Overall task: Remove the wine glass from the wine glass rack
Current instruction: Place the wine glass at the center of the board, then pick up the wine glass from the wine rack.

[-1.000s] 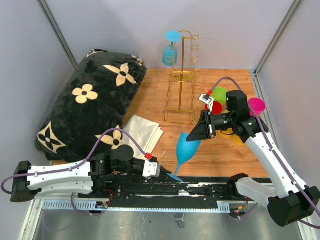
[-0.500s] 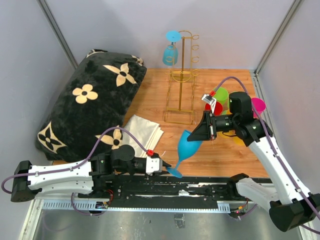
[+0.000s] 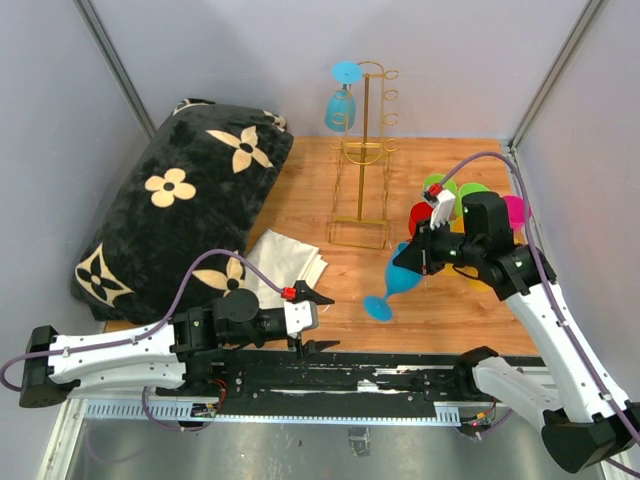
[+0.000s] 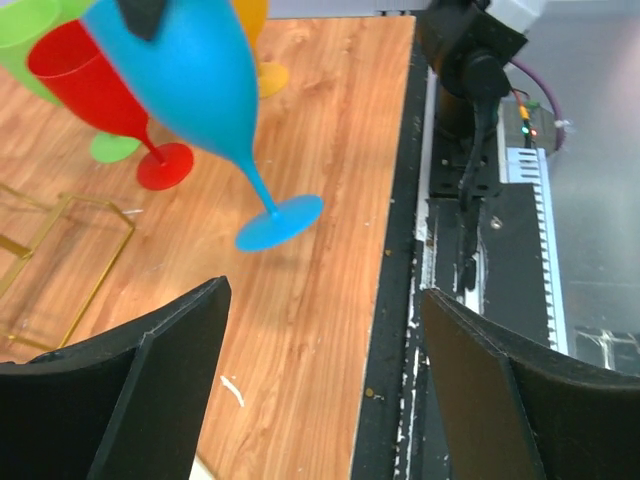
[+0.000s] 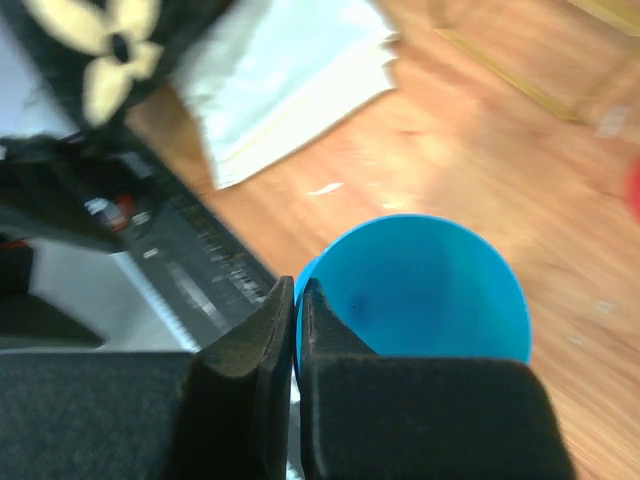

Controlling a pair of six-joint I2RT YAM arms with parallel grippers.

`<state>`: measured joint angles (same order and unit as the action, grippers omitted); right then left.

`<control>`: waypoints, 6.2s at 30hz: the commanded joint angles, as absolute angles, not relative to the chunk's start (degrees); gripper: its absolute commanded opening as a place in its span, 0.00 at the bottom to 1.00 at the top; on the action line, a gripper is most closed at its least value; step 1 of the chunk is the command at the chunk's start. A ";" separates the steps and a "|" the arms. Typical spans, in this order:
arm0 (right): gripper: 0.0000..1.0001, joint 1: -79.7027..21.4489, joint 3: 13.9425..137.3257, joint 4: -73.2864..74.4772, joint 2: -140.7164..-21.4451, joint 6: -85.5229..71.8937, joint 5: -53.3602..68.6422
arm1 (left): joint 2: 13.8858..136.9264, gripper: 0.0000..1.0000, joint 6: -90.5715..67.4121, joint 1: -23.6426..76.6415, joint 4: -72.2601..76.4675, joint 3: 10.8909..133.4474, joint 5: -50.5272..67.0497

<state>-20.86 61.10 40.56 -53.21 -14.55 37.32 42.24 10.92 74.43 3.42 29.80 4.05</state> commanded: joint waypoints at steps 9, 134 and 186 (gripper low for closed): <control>0.01 -22.24 50.67 35.14 -44.48 -12.58 0.73 | 39.07 0.99 7.15 74.36 10.55 27.38 -6.86; 0.98 -25.71 50.94 26.48 -29.22 -1.41 10.18 | 132.23 0.72 -57.11 18.63 5.23 135.62 8.34; 0.98 -25.66 51.86 29.71 -29.78 -0.20 8.27 | 132.13 0.00 -60.84 21.58 5.65 138.21 -0.23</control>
<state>-24.84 51.09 29.15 -30.24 -1.10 9.39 135.90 -61.54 20.73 4.80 137.58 3.46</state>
